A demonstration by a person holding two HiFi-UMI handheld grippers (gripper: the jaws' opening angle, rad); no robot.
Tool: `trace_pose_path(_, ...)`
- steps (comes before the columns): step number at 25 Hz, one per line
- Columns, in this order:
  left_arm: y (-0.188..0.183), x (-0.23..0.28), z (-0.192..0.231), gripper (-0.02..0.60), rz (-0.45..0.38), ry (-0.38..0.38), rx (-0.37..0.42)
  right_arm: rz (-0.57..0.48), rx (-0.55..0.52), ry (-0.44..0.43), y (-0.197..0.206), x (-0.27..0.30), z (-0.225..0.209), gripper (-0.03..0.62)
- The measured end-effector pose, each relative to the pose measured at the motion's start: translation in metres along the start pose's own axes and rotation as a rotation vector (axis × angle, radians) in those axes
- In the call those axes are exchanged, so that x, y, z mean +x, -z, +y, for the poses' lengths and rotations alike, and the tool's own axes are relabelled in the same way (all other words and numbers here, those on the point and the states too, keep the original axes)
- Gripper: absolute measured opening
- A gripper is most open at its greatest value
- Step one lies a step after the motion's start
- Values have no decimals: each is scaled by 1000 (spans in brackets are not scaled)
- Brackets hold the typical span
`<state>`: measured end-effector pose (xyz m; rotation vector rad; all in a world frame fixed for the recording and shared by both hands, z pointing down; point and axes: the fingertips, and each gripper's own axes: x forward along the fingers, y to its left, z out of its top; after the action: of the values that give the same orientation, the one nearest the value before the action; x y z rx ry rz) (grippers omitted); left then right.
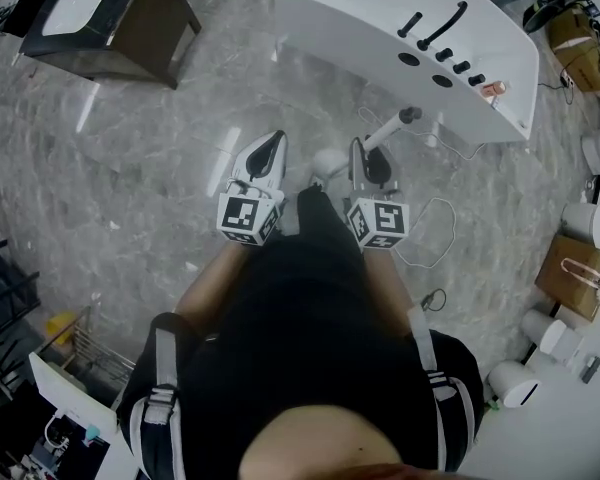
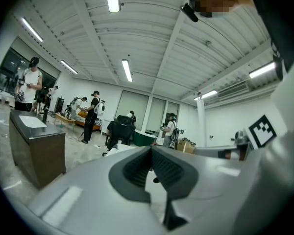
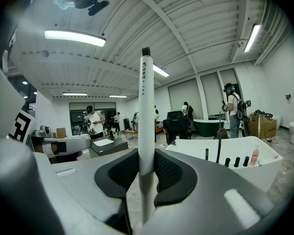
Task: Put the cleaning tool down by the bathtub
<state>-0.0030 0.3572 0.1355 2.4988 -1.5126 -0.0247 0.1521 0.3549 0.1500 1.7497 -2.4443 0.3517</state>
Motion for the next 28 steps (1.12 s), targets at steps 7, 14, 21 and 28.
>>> trace_pose_path(7, 1, 72, 1, 9, -2, -57, 7, 45, -32, -78, -3, 57, -38, 91)
trace_pose_path(14, 3, 118, 8, 9, -5, -128, -4, 40, -30, -146, -10, 96, -71, 91)
trace_pose_path(21, -1, 132, 21, 9, 10, -152, 14, 51, -25, -155, -10, 124, -78, 91)
trace_pose_path(28, -4, 161, 54, 8, 11, -125, 28, 49, -12, -127, -12, 160, -72, 91)
